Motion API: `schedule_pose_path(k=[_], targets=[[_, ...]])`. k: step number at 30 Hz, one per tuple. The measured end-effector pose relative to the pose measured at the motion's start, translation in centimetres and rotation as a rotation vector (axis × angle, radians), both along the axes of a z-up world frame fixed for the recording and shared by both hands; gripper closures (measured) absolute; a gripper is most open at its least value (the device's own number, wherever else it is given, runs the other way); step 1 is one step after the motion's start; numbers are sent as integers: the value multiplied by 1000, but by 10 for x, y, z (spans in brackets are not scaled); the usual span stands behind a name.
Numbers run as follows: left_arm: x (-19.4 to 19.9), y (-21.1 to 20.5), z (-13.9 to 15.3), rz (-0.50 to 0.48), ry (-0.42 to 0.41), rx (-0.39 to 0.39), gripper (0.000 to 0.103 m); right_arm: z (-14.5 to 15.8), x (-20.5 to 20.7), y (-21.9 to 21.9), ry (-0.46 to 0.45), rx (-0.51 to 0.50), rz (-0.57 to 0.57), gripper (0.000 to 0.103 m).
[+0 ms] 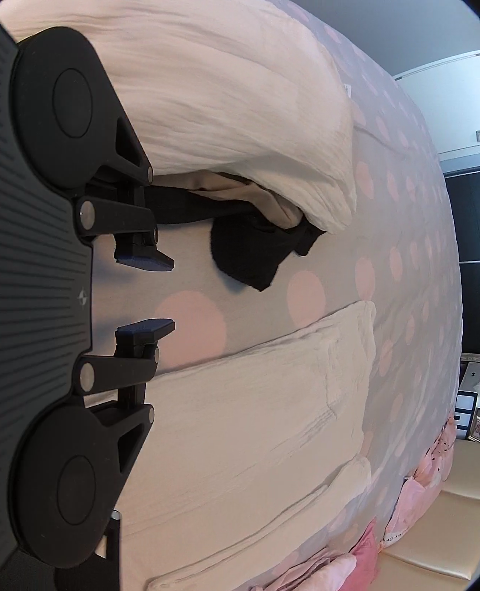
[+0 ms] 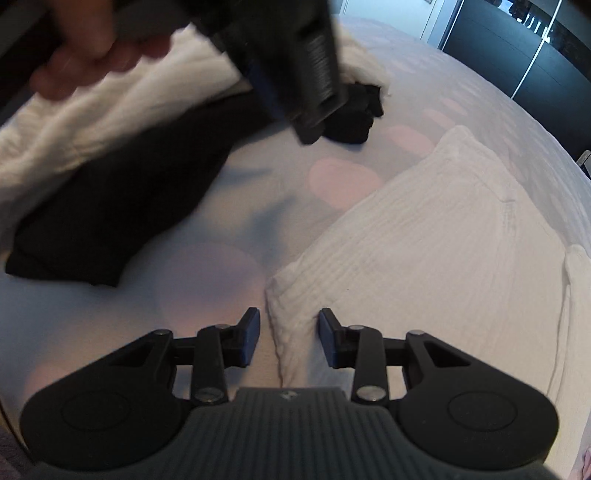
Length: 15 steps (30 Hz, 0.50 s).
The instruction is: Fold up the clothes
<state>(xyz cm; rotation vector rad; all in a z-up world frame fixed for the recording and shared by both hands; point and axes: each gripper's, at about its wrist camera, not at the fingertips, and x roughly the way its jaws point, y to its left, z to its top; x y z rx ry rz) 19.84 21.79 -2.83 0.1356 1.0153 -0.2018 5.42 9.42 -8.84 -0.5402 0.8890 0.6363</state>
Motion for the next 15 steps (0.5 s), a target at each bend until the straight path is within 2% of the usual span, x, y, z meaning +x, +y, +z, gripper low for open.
schedule_pose_path(k=[2, 3, 5, 9, 12, 13, 15], targets=[[11, 0, -1, -9, 3, -15, 77, -2, 4, -2, -10, 16, 2, 68], [20, -1, -2, -20, 8, -25, 77, -2, 7, -6, -7, 25, -1, 79], [33, -6, -4, -41, 9, -34, 77, 2, 15, -16, 3, 52, -30, 93], [72, -20, -11, -80, 23, -92, 76, 20, 27, -50, 83, 190, -108, 94], [108, -28, -18, -65, 57, -172, 69, 37, 29, -80, 106, 288, -148, 94], [121, -30, -21, -53, 73, -200, 63, 42, 29, -90, 113, 315, -159, 94], [146, -33, -28, -13, 111, -254, 61, 50, 30, -109, 118, 345, -178, 94]])
